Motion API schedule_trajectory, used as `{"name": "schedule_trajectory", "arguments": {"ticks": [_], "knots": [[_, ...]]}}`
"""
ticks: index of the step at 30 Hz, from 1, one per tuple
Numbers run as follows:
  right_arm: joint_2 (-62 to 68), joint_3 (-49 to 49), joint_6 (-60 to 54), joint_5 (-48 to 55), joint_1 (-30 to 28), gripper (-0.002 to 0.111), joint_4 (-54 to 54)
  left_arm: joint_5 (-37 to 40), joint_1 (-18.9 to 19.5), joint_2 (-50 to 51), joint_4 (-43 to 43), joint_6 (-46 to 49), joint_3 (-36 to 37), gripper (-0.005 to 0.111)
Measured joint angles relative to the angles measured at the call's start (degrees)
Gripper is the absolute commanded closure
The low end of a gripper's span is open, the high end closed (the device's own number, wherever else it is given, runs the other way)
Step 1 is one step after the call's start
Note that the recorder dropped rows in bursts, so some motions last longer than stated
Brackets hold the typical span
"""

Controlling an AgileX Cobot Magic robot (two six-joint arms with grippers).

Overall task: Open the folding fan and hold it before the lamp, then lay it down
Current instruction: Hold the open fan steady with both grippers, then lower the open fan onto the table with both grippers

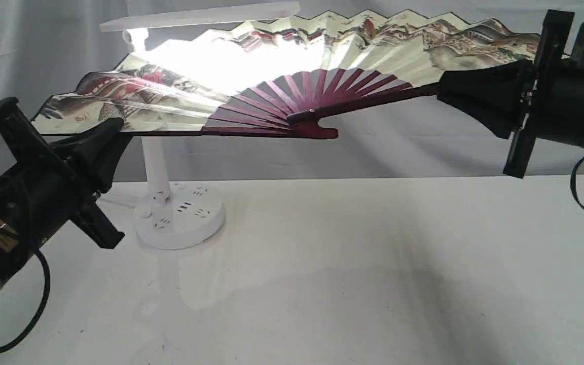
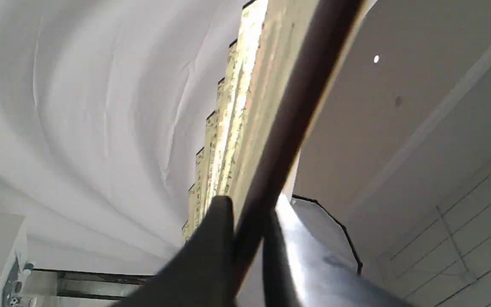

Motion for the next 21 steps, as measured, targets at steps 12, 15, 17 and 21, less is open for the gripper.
{"name": "schedule_trajectory", "arguments": {"ticks": [12, 15, 17, 21], "knots": [[0.00, 0.00, 0.00, -0.79, 0.00, 0.108, 0.00, 0.00, 0.00, 0.00, -0.47, 0.11, 0.00, 0.107], [0.00, 0.00, 0.00, -1.09, 0.14, 0.108, 0.00, 0.00, 0.00, 0.00, -0.83, 0.77, 0.00, 0.107], [0.00, 0.00, 0.00, -1.23, 0.14, 0.108, 0.00, 0.00, 0.00, 0.00, -0.98, 1.82, 0.00, 0.107], [0.00, 0.00, 0.00, -1.23, 0.14, 0.108, 0.00, -0.21, 0.00, 0.00, -0.97, 2.86, 0.00, 0.107]]}}
